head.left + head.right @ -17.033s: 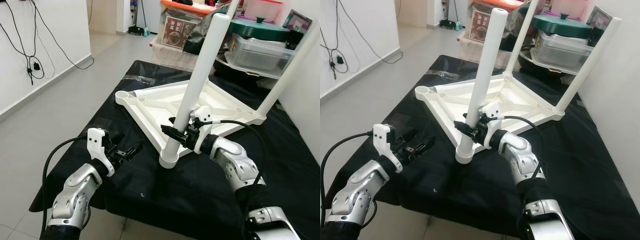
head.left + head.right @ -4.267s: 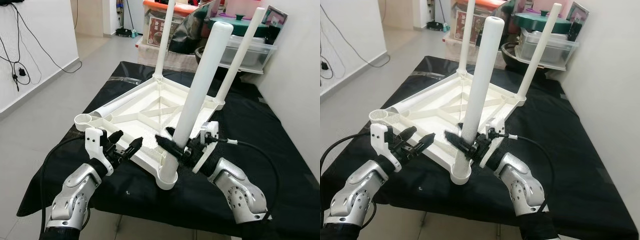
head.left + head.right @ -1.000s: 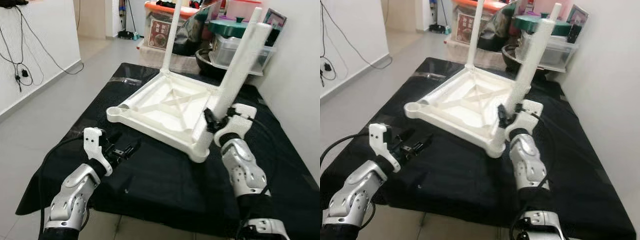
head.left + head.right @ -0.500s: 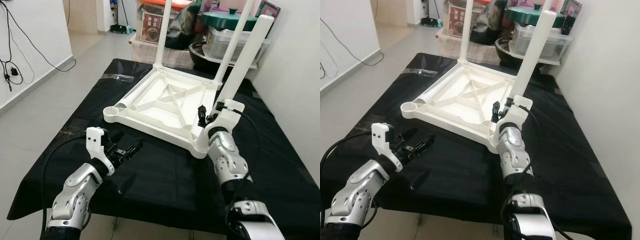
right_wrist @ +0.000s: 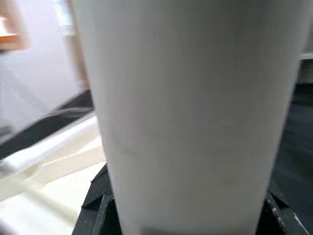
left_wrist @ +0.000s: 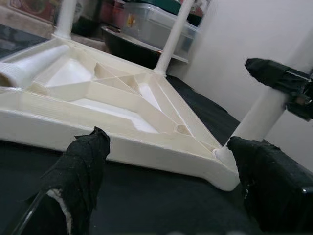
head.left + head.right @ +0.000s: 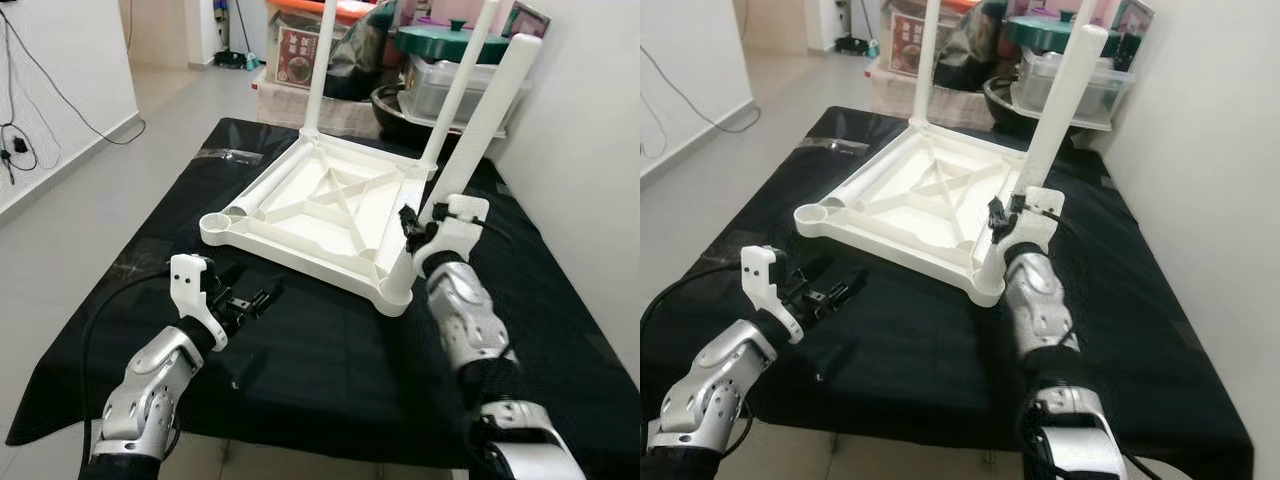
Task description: Building children table
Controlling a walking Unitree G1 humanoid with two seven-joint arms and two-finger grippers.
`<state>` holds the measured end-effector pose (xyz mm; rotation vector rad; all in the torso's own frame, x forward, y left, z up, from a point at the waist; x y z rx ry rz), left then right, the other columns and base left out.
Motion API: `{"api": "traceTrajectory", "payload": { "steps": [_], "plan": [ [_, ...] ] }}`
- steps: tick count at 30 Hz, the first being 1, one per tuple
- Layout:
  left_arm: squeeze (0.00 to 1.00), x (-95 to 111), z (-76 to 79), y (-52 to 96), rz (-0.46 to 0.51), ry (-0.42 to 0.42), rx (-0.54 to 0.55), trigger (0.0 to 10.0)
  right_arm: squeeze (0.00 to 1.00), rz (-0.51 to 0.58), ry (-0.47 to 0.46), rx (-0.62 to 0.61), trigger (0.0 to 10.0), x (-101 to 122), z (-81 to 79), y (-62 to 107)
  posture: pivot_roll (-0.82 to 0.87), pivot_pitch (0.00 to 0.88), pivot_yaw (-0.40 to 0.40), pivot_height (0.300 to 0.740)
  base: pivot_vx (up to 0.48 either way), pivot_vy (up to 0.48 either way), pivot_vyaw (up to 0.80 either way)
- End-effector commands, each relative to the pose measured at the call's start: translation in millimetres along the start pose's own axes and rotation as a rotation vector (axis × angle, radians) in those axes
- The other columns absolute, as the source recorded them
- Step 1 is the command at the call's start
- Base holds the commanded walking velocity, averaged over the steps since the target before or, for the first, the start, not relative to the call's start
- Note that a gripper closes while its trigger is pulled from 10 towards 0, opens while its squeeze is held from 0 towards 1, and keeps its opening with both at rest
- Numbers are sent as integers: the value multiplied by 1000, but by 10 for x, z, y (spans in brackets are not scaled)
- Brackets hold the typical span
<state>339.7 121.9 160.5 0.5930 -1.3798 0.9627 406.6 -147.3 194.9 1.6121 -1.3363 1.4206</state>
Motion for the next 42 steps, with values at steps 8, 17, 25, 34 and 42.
{"api": "traceTrajectory", "payload": {
  "steps": [8, 17, 25, 34, 42],
  "plan": [
    [0, -27, -3, 26, -10, 4, 3, 10000, 0, -186, -111, 808, 0, -177, -881, 758, 91, 0, -133, 740, 0, 0, 0],
    [0, -29, -21, 41, -14, 5, 4, 10000, 0, -276, -132, 1073, 0, -180, -1066, 1177, 88, 0, -127, 740, 0, 0, 0],
    [0, -41, -23, 42, -19, 4, 2, 10000, 0, -423, -50, 916, 10000, -475, -1029, 1164, 88, 0, -122, 740, 0, 0, 0],
    [0, -46, -14, 38, -21, 7, -5, 10000, 1000, -397, -40, 751, 10000, -509, -936, 937, 82, 0, -119, 740, 0, 0, 0],
    [0, -35, -29, 42, -17, 1, 4, 10000, 0, -204, -13, 609, 10000, -242, -920, 713, 86, 0, -127, 740, 0, 0, 0]
  ]
}}
Point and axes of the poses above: a point about 5 cm out from each wrist's last joint towards the gripper, its own y axis pointing back from the gripper into the wrist, its own x axis along the axis of the wrist's last joint, z = x × y, the point moved 5 cm from there along -y, pointing out of the wrist towards the gripper, and after that the axes turned 6 degrees about -y, right-handed, at the moved point
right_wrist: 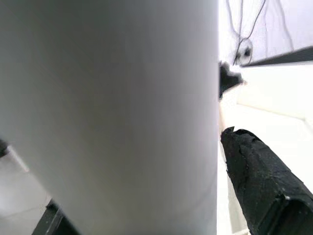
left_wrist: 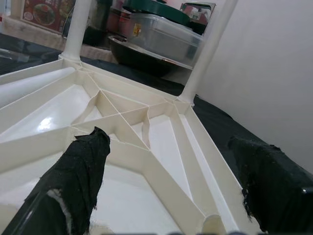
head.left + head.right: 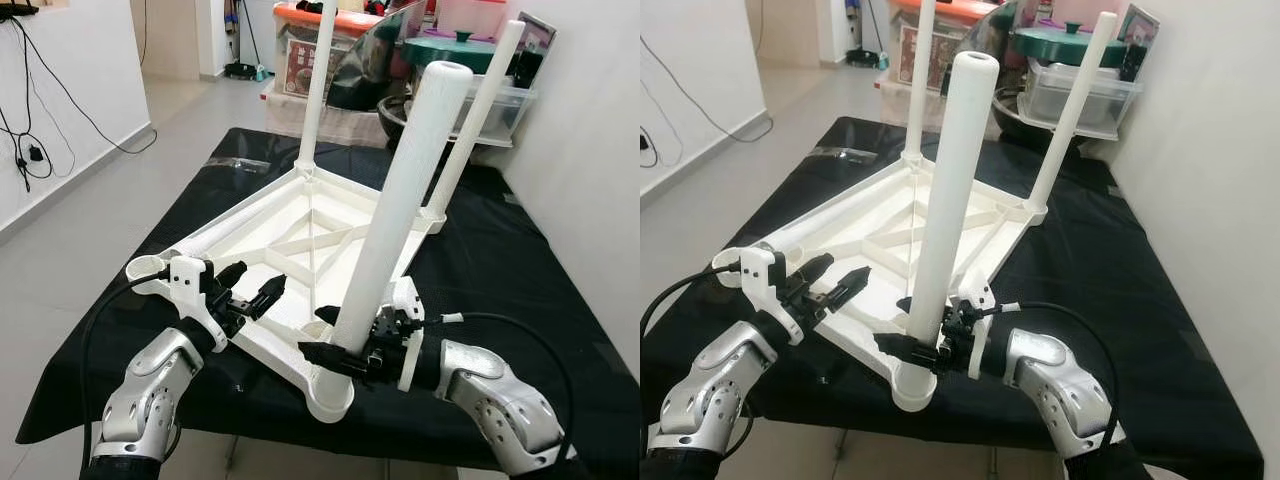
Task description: Building children table
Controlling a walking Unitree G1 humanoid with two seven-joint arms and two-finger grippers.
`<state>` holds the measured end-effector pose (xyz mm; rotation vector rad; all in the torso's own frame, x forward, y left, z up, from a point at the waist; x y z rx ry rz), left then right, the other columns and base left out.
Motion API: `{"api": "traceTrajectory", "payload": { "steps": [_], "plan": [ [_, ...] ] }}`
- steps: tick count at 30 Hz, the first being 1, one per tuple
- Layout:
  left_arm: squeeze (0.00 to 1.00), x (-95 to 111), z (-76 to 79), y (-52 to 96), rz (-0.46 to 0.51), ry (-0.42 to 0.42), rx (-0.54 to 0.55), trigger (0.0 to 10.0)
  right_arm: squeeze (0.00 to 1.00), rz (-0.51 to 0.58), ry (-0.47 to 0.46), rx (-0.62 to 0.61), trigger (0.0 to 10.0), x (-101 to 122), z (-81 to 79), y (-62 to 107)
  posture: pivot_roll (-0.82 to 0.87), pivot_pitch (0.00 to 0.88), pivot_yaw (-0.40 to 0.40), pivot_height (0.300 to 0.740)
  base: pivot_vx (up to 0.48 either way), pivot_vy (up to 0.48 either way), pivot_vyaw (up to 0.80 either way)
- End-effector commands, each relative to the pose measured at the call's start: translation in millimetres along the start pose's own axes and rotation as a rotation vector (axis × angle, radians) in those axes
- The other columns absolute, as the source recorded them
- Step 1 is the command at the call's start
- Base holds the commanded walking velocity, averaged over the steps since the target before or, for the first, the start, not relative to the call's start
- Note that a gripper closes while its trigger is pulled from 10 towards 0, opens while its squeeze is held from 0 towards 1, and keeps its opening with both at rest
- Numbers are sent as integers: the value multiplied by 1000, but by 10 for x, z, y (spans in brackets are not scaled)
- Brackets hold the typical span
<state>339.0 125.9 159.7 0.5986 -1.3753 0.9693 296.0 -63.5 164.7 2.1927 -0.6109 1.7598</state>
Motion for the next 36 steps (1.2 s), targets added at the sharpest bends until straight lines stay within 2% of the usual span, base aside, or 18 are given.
{"api": "traceTrajectory", "payload": {
  "steps": [1, 2, 3, 4, 6, 7, 9, 11, 15, 18, 19, 20, 22, 24, 29, 30, 31, 36],
  "plan": [
    [0, -33, -5, 16, -16, -1, -1, 10000, 0, 89, 83, -218, 10000, 280, 314, 36, 85, 0, -127, 740, 0, 0, 0],
    [0, -33, -5, 16, -16, -1, -1, 10000, 0, 89, 83, -218, 10000, 280, 314, 36, 85, 0, -127, 740, 0, 0, 0],
    [0, -32, -8, 16, -16, -2, 1, 10000, 0, 98, 89, -414, 10000, 321, 577, 54, 84, 0, -127, 740, 0, 0, 0],
    [0, -32, -8, 16, -16, -2, 1, 10000, 0, 98, 89, -414, 10000, 321, 577, 54, 84, 0, -127, 740, 0, 0, 0],
    [0, -33, -10, 15, -15, -3, 3, 10000, 0, 105, 70, -839, 10000, 343, 1077, 278, 84, 0, -127, 740, 0, 0, 0],
    [0, -33, -10, 15, -15, -3, 3, 10000, 0, 105, 70, -839, 10000, 343, 1077, 278, 84, 0, -127, 740, 0, 0, 0],
    [0, -33, -8, 13, -16, -3, 2, 10000, 0, 140, 11, -1155, 10000, 318, 1356, 614, 87, 0, -126, 740, 0, 0, 0],
    [0, -34, -3, 10, -16, -2, 0, 10000, 0, 170, -22, -1287, 10000, 293, 1425, 781, 85, 0, -123, 740, 0, 0, 0],
    [0, -34, 1, 5, -16, -1, -2, 10000, 0, 181, -27, -1289, 10000, 280, 1397, 730, 84, 0, -124, 740, 0, 0, 0],
    [0, -35, 9, -9, -14, 2, -4, 10000, 0, 176, -32, -1274, 10000, 256, 1388, 551, 85, 0, -130, 740, 0, 0, 0],
    [0, -35, 9, -9, -14, 2, -4, 10000, 0, 176, -32, -1274, 10000, 256, 1388, 551, 85, 0, -130, 740, 0, 0, 0],
    [0, -34, 10, -16, -11, 2, -2, 10000, 0, 180, -20, -1280, 10000, 294, 1420, 432, 93, 0, -139, 740, 0, 0, 0],
    [0, -32, 8, -15, -9, 2, 1, 10000, 0, 187, -16, -1290, 10000, 325, 1443, 383, 93, 0, -139, 740, 0, 0, 0],
    [0, -32, 7, -15, -9, 2, 1, 10000, 0, 188, -16, -1293, 10000, 329, 1447, 377, 93, 0, -139, 740, 0, 0, 0],
    [0, -30, 8, -14, -5, 2, 6, 10000, 0, 277, -4, -1346, 10000, 545, 1510, 368, 97, 0, -145, 740, 0, 0, 0],
    [0, -30, 11, -13, -5, 3, 5, 10000, 0, 300, 8, -1366, 6902, 591, 1528, 403, 98, 0, -144, 740, 0, 0, 0],
    [0, -30, 12, -12, -5, 3, 5, 10000, 0, 315, 17, -1381, 0, 619, 1540, 429, 98, 0, -144, 740, 0, 0, 0],
    [0, -29, 21, -7, -6, 5, 1, 10000, 0, 348, 10, -1386, 0, 634, 1580, 489, 96, 0, -142, 740, 0, 0, 0]
  ]
}}
Point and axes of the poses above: a point about 5 cm out from each wrist's last joint towards the gripper, its own y axis pointing back from the gripper into the wrist, its own x axis along the axis of the wrist's last joint, z = x × y, the point moved 5 cm from there along -y, pointing out of the wrist towards the gripper, and after that the axes turned 6 degrees about -y, right-handed, at the moved point
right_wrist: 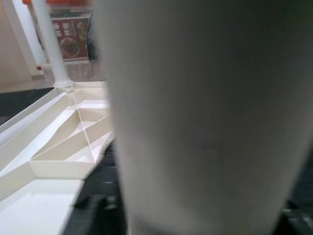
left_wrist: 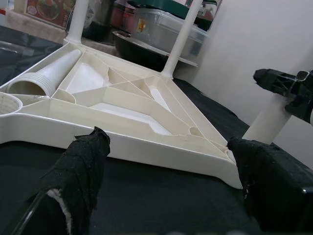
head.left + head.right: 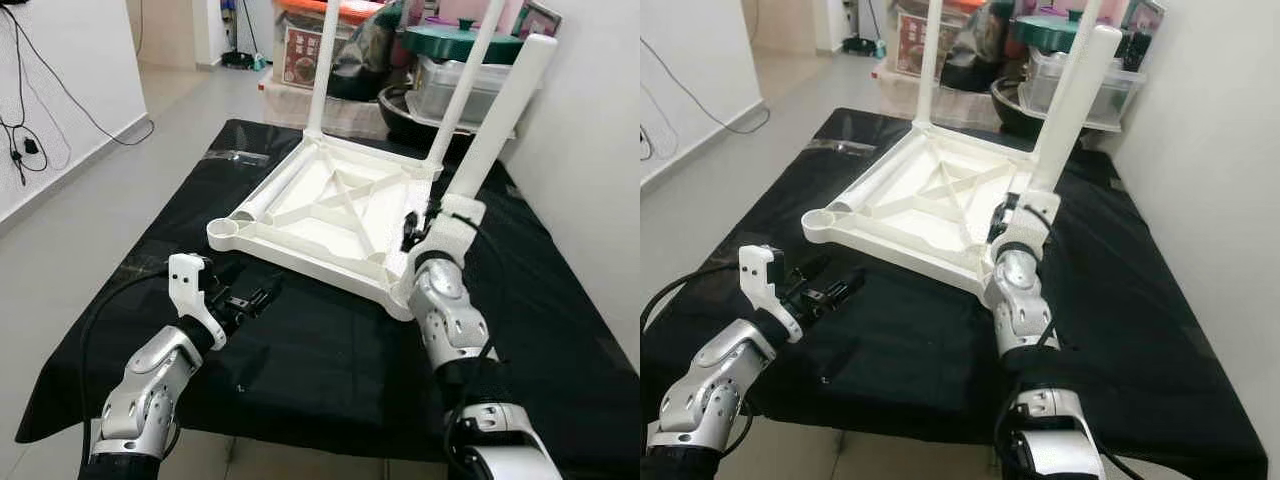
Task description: Building children table
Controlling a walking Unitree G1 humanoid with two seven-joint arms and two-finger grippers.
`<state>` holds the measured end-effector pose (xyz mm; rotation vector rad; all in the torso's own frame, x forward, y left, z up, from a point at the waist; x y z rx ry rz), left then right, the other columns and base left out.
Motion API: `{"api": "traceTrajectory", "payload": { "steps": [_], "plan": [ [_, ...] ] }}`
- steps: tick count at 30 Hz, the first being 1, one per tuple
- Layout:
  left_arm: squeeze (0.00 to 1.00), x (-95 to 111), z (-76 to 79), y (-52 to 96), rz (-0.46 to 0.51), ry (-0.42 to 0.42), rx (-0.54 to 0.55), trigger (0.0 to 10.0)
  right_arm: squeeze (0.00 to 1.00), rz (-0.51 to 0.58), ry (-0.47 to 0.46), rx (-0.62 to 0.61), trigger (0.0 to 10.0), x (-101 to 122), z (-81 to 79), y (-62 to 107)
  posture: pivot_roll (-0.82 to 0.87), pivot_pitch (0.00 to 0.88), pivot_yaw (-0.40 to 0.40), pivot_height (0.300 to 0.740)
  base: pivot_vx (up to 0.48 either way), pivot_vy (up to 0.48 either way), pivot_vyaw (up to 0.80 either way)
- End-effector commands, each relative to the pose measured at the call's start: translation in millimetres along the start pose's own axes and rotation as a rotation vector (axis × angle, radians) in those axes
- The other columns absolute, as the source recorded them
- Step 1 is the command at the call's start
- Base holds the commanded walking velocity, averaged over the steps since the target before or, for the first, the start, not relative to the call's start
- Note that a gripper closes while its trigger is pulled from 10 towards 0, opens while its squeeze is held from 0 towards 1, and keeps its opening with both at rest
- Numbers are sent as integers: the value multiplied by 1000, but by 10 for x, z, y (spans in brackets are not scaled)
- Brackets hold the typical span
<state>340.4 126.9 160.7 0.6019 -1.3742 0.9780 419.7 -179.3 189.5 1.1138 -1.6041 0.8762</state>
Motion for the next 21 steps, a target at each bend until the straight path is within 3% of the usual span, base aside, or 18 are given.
{"api": "traceTrajectory", "payload": {
  "steps": [1, 2, 3, 4, 5, 6, 7, 12, 13, 14, 15, 16, 17, 18, 19, 21],
  "plan": [
    [0, -38, 37, 3, -10, 7, -8, 10000, 0, -19, -27, 41, 0, -39, 20, -25, 95, 0, -141, 740, 0, 0, 0],
    [0, -38, 38, 3, -10, 7, -8, 10000, 0, -34, -42, 91, 0, -67, -36, -19, 95, 0, -141, 740, 0, 0, 0],
    [0, -37, 37, 4, -10, 7, -8, 10000, 0, -69, -65, 224, 0, -114, -190, 27, 95, 0, -139, 740, 0, 0, 0],
    [0, -37, 37, 4, -10, 7, -8, 10000, 0, -69, -65, 224, 0, -114, -190, 27, 95, 0, -139, 740, 0, 0, 0],
    [0, -36, 37, 4, -10, 7, -8, 10000, 0, -93, -80, 316, 0, -142, -295, 70, 95, 0, -139, 740, 0, 0, 0],
    [0, -34, 35, 5, -10, 7, -8, 10000, 0, -104, -30, 608, 0, -134, -509, 270, 93, 0, -139, 740, 0, 0, 0],
    [0, -33, 35, 6, -10, 7, -8, 10000, 0, -105, -12, 671, 0, -134, -547, 322, 93, 0, -139, 740, 0, 0, 0],
    [0, -32, 34, 6, -9, 8, -8, 10000, 0, -124, -3, 751, 0, -149, -563, 393, 92, 0, -138, 740, 0, 0, 0],
    [0, -31, 36, 6, -9, 8, -8, 10000, 0, -147, -15, 904, 0, -126, -568, 565, 90, 0, -138, 740, 0, 0, 0],
    [0, -31, 36, 6, -9, 8, -8, 10000, 0, -147, -15, 904, 0, -126, -568, 565, 90, 0, -138, 740, 0, 0, 0],
    [0, -29, 37, 7, -9, 9, -9, 10000, 0, -180, -31, 1079, 0, -101, -546, 793, 87, 0, -134, 740, 0, 0, 0],
    [0, -29, 37, 7, -9, 9, -9, 10000, 0, -180, -31, 1079, 0, -101, -546, 793, 87, 0, -134, 740, 0, 0, 0],
    [0, -27, 39, 7, -8, 10, -10, 10000, 0, -216, -47, 1211, 0, -96, -522, 988, 85, 0, -133, 740, 0, 0, 0],
    [0, -27, 39, 7, -8, 10, -10, 10000, 0, -216, -47, 1211, 0, -96, -522, 988, 85, 0, -133, 740, 0, 0, 0],
    [0, -28, 43, 8, -10, 11, -12, 10000, 0, -286, -94, 1382, 0, -121, -484, 1245, 90, 0, -132, 740, 0, 0, 0],
    [0, -30, 44, 9, -11, 11, -13, 10000, 0, -321, -143, 1504, 0, -91, -467, 1437, 90, 0, -132, 740, 0, 0, 0]
  ]
}}
Point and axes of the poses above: a point about 5 cm out from each wrist's last joint towards the gripper, its own y axis pointing back from the gripper into the wrist, its own x axis along the axis of the wrist's last joint, z = x × y, the point moved 5 cm from there along -y, pointing out of the wrist towards the gripper, and after that the axes turned 6 degrees about -y, right-handed, at the moved point
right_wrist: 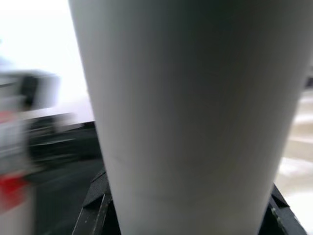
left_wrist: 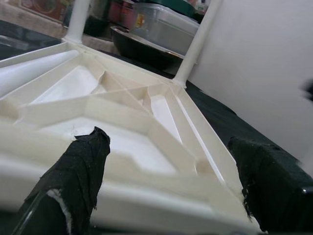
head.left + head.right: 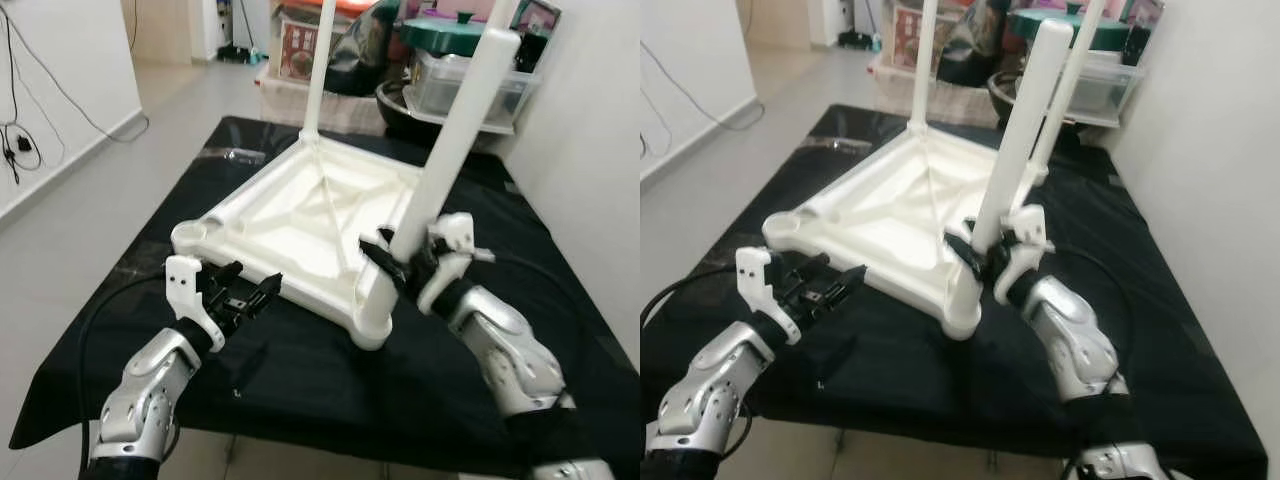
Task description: Building children table
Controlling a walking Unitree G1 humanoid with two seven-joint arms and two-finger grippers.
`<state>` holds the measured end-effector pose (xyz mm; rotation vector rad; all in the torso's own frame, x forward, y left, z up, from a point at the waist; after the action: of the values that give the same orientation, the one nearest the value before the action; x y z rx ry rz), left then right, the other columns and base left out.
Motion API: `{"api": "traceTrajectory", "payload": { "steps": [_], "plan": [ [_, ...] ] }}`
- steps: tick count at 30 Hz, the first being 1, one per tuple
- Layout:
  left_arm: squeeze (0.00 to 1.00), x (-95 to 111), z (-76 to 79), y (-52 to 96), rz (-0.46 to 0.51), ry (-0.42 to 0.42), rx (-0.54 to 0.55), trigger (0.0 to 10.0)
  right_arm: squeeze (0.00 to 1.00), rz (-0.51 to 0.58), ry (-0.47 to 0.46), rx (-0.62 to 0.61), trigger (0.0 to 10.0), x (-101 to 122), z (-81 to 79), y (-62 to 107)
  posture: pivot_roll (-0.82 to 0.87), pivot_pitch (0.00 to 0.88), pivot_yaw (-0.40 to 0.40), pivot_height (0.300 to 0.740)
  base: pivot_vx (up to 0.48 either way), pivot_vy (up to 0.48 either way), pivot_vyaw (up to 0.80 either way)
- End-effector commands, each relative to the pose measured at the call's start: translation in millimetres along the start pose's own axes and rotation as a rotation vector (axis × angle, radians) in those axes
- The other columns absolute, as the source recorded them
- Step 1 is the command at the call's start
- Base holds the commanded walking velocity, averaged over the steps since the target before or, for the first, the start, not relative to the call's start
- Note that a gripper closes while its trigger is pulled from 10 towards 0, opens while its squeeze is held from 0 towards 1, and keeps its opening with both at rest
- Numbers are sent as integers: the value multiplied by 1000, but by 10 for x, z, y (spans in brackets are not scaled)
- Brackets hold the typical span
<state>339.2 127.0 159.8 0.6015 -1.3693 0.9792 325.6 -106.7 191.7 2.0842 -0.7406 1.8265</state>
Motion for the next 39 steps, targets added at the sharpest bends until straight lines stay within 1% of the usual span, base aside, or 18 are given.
{"api": "traceTrajectory", "payload": {
  "steps": [1, 2, 8, 12, 13, 20, 21, 25, 26, 27, 28, 29, 30, 31, 32, 33, 35, 39],
  "plan": [
    [0, -22, 39, -3, -10, 7, -15, 10000, 0, -9, -133, 216, 0, -83, -316, -12, 90, 0, -132, 740, 0, 0, 0],
    [0, -22, 39, -3, -11, 7, -15, 10000, 0, -7, -140, 283, 0, -68, -415, 32, 90, 0, -132, 740, 0, 0, 0],
    [0, -24, 35, 3, -13, 8, -18, 10000, 0, -28, -134, 371, 0, -96, -532, 102, 88, 0, -127, 740, 0, 0, 0],
    [0, -26, 35, 2, -15, 8, -21, 10000, 0, -50, -122, 346, 0, -152, -524, 95, 86, 0, -125, 740, 0, 0, 0],
    [0, -28, 35, 1, -15, 8, -21, 10000, 0, -68, -115, 299, 10000, -197, -480, 70, 86, 0, -125, 740, 0, 0, 0],
    [0, -32, 35, 0, -17, 7, -22, 10000, 0, -138, -138, 193, 10000, -354, -368, 51, 84, 0, -123, 740, 0, 0, 0],
    [0, -34, 34, 3, -18, 7, -22, 10000, 1000, -130, -145, 126, 10000, -386, -289, 33, 84, 0, -122, 740, 0, 0, 0],
    [0, -36, 33, 5, -19, 6, -24, 10000, 1000, -106, -140, 50, 10000, -385, -210, 11, 81, 0, -120, 740, 0, 0, 0],
    [0, -39, 34, 7, -19, 6, -24, 10000, 0, -87, -108, 0, 10000, -360, -158, -9, 81, 0, -121, 740, 0, 0, 0],
    [0, -40, 34, 10, -20, 5, -24, 10000, 0, -64, -73, -73, 10000, -325, -70, -32, 79, 0, -122, 740, 0, 0, 0],
    [0, -40, 32, 12, -20, 5, -23, 10000, 0, -45, 7, -306, 10000, -279, 227, -44, 79, 0, -122, 740, 0, 0, 0],
    [0, -40, 32, 12, -20, 5, -23, 10000, 0, -45, 7, -306, 10000, -279, 227, -44, 79, 0, -122, 740, 0, 0, 0],
    [0, -40, 30, 14, -20, 4, -22, 10000, 0, -31, 53, -520, 10000, -233, 478, -2, 78, 0, -124, 740, 0, 0, 0],
    [0, -40, 30, 14, -20, 4, -22, 10000, 0, -31, 53, -520, 10000, -233, 478, -2, 78, 0, -124, 740, 0, 0, 0],
    [0, -39, 28, 16, -19, 4, -21, 10000, 0, 7, 13, -730, 10000, -201, 691, 102, 77, 0, -123, 740, 0, 0, 0],
    [0, -39, 28, 16, -19, 4, -21, 10000, 0, 7, 13, -730, 10000, -201, 691, 102, 77, 0, -123, 740, 0, 0, 0],
    [0, -37, 27, 13, -18, 3, -18, 10000, 0, 40, -36, -991, 10000, -232, 862, 304, 83, 0, -124, 740, 0, 0, 0],
    [0, -36, 29, 10, -18, 3, -18, 10000, 0, 42, -34, -1047, 10000, -267, 860, 334, 83, 0, -125, 740, 0, 0, 0]
  ]
}}
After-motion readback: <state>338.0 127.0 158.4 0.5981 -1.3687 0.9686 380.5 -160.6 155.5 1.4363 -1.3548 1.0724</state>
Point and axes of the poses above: a point about 5 cm out from each wrist's last joint towards the gripper, its own y axis pointing back from the gripper into the wrist, its own x axis along the axis of the wrist's last joint, z = x × y, the point moved 5 cm from there along -y, pointing out of the wrist towards the gripper, and after that the axes turned 6 degrees about -y, right-handed, at the moved point
